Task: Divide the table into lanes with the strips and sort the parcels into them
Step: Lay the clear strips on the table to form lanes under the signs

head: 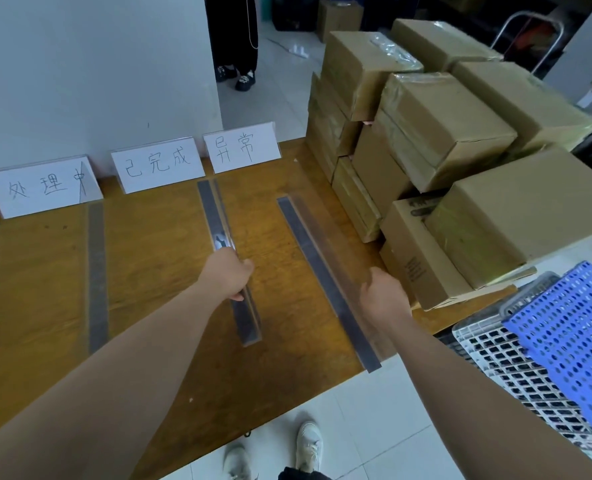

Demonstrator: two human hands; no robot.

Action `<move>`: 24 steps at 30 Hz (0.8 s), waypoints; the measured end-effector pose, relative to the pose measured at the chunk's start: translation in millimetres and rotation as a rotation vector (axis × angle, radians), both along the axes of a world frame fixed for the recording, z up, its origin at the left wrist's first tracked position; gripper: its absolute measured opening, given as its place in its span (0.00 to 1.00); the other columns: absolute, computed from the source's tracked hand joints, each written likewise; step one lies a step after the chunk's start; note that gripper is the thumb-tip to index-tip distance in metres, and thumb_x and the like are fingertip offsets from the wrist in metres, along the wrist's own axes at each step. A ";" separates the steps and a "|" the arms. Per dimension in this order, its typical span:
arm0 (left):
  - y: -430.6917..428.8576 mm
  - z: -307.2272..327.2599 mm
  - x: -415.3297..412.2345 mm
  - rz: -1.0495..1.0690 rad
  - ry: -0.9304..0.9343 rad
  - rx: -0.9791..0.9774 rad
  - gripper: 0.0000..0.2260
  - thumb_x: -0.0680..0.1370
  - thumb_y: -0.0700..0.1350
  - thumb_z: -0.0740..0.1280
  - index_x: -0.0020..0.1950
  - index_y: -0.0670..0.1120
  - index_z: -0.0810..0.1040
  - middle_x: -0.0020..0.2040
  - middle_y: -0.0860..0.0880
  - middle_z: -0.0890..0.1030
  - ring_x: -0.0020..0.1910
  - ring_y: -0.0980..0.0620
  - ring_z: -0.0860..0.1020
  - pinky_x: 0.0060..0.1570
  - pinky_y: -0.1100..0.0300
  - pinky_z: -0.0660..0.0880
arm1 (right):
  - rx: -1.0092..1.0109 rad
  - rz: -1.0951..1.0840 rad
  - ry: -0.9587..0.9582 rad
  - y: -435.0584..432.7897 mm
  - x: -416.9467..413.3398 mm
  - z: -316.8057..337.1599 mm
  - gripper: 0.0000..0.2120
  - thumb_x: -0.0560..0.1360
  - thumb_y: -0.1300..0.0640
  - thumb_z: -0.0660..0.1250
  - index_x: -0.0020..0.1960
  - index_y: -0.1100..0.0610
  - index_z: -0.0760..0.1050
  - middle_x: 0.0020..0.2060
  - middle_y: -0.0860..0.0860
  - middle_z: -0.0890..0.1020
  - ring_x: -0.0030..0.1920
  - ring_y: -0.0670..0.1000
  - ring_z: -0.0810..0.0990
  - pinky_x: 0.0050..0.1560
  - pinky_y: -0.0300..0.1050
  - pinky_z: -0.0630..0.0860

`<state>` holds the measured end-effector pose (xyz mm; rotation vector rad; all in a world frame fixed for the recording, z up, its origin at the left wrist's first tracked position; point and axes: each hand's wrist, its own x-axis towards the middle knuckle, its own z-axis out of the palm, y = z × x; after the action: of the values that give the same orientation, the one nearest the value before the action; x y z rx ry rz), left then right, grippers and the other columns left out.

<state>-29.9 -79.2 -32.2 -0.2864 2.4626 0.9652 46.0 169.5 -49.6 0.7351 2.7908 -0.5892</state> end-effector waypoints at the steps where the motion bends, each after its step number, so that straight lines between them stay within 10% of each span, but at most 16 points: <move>1: -1.1 0.9 1.0 -0.018 0.010 -0.023 0.10 0.83 0.45 0.59 0.45 0.41 0.73 0.34 0.43 0.77 0.28 0.49 0.80 0.28 0.59 0.78 | -0.010 0.005 -0.001 1.2 2.2 -1.5 0.06 0.81 0.59 0.56 0.50 0.56 0.72 0.45 0.54 0.78 0.47 0.54 0.79 0.48 0.49 0.78; 8: -27.4 11.1 7.2 -0.006 0.172 -0.099 0.09 0.82 0.44 0.60 0.48 0.41 0.74 0.38 0.43 0.80 0.35 0.46 0.81 0.37 0.54 0.79 | -0.076 0.025 0.100 -22.4 4.6 -4.1 0.13 0.80 0.59 0.56 0.38 0.53 0.71 0.37 0.51 0.76 0.37 0.49 0.77 0.37 0.43 0.75; 24: -108.4 41.8 36.4 0.082 0.366 -0.183 0.08 0.79 0.43 0.62 0.40 0.44 0.72 0.39 0.45 0.78 0.37 0.49 0.76 0.32 0.62 0.70 | -0.226 0.100 0.106 -143.7 -27.4 -1.6 0.12 0.81 0.61 0.57 0.53 0.59 0.79 0.50 0.55 0.82 0.50 0.55 0.81 0.43 0.42 0.75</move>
<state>6.4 -187.6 9.6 -0.2942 2.9021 0.8913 18.5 25.8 -51.2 0.5294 2.7721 -0.9301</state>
